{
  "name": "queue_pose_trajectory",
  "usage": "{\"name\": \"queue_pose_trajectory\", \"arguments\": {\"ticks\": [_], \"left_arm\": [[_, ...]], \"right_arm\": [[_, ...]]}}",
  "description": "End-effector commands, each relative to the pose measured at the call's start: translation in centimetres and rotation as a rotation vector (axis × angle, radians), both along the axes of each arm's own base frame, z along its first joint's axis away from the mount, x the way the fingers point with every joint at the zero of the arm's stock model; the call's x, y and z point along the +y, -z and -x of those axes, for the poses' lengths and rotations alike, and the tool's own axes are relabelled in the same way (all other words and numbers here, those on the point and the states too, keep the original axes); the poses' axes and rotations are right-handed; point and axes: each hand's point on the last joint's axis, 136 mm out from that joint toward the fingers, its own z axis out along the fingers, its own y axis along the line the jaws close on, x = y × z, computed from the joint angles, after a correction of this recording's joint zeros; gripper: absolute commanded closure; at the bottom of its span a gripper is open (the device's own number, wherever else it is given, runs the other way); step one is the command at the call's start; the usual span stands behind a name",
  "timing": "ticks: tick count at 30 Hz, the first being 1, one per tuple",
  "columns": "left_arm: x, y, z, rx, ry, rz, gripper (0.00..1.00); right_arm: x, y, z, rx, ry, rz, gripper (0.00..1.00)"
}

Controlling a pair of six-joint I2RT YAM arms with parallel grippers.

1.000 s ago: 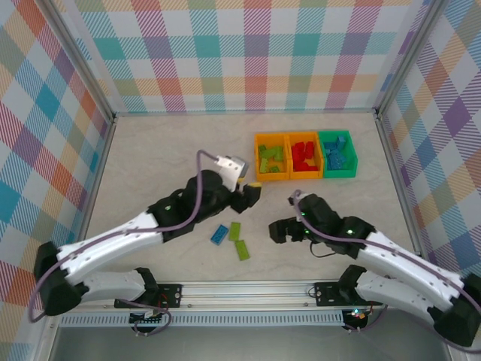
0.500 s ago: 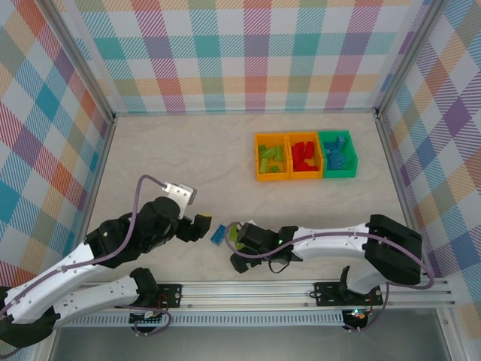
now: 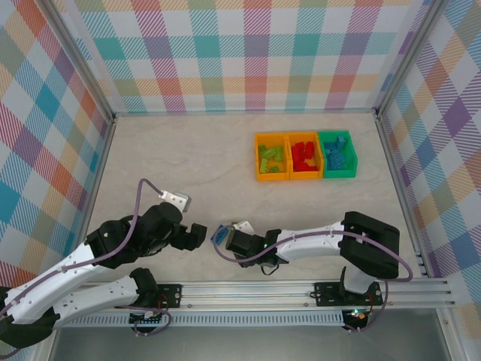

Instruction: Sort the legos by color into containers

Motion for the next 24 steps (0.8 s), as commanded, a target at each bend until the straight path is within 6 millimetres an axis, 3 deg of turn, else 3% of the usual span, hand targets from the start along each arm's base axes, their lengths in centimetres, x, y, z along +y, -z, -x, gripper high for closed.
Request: {"name": "queue_pose_trajectory", "arguments": {"ticks": [1, 7, 11, 14, 18, 21, 24], "left_arm": [[-0.6, 0.6, 0.6, 0.025, 0.035, 0.02, 0.03], [-5.2, -1.5, 2.2, 0.002, 0.269, 0.221, 0.0], [-7.3, -3.3, 3.2, -0.033, 0.378, 0.355, 0.0], [-8.1, -4.0, 3.3, -0.056, 0.405, 0.405, 0.0], [-8.9, -4.4, 3.2, -0.067, 0.418, 0.456, 0.0], [-9.5, -4.1, 2.8, -0.066, 0.398, 0.479, 0.0], [-9.4, -3.1, 2.1, -0.048, 0.357, 0.444, 0.0]], "right_arm": [[0.1, -0.3, 0.1, -0.004, 0.033, -0.055, 0.57], [-1.1, -2.9, -0.9, -0.041, 0.102, -0.201, 0.63], [-3.1, -6.3, -3.7, -0.116, 0.165, -0.3, 0.64], [-5.3, -9.1, -7.0, -0.184, 0.213, -0.351, 0.64], [-8.6, -12.7, -13.2, -0.306, 0.285, -0.379, 0.64], [-10.3, -13.7, -18.4, -0.336, 0.332, -0.361, 0.63], [-11.1, -13.2, -23.3, -0.33, 0.37, -0.34, 0.63]]}}
